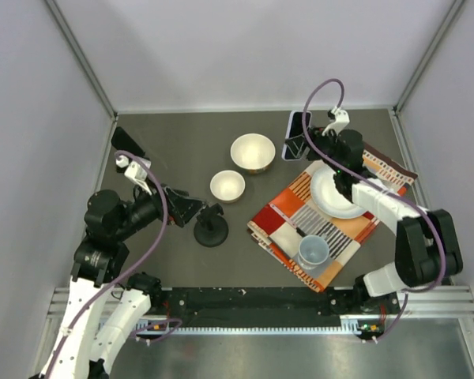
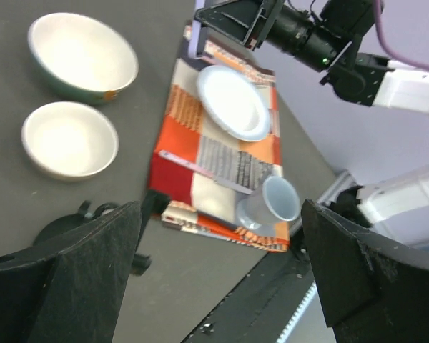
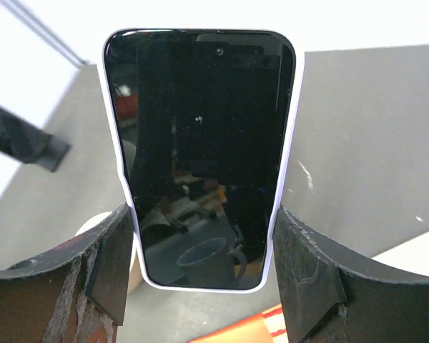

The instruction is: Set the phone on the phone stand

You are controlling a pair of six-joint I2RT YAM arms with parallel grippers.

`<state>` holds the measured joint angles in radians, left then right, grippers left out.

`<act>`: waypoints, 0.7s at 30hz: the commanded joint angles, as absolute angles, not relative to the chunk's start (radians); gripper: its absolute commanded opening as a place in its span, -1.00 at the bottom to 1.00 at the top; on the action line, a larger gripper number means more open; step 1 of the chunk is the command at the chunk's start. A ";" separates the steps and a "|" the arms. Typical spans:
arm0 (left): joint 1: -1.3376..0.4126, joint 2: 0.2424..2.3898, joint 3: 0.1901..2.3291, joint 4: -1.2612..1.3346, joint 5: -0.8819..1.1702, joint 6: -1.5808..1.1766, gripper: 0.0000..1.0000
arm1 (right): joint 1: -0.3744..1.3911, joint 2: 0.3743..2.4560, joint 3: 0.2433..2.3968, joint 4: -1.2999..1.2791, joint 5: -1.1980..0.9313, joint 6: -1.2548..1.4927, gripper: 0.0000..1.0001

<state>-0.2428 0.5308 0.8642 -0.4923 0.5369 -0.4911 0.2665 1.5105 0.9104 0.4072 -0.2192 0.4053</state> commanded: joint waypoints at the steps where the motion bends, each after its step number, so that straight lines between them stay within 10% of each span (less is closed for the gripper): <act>1: -0.241 0.584 0.861 -0.183 0.722 -0.644 0.97 | 0.278 1.301 0.865 0.581 -0.388 0.429 -1.00; 7: -0.287 0.696 0.877 0.057 0.778 -0.691 0.85 | 0.389 1.149 0.879 0.517 -0.411 0.599 -1.00; 21: -0.741 0.916 1.077 -0.086 0.175 -0.219 0.94 | 0.739 1.032 1.059 0.009 0.135 0.954 -1.00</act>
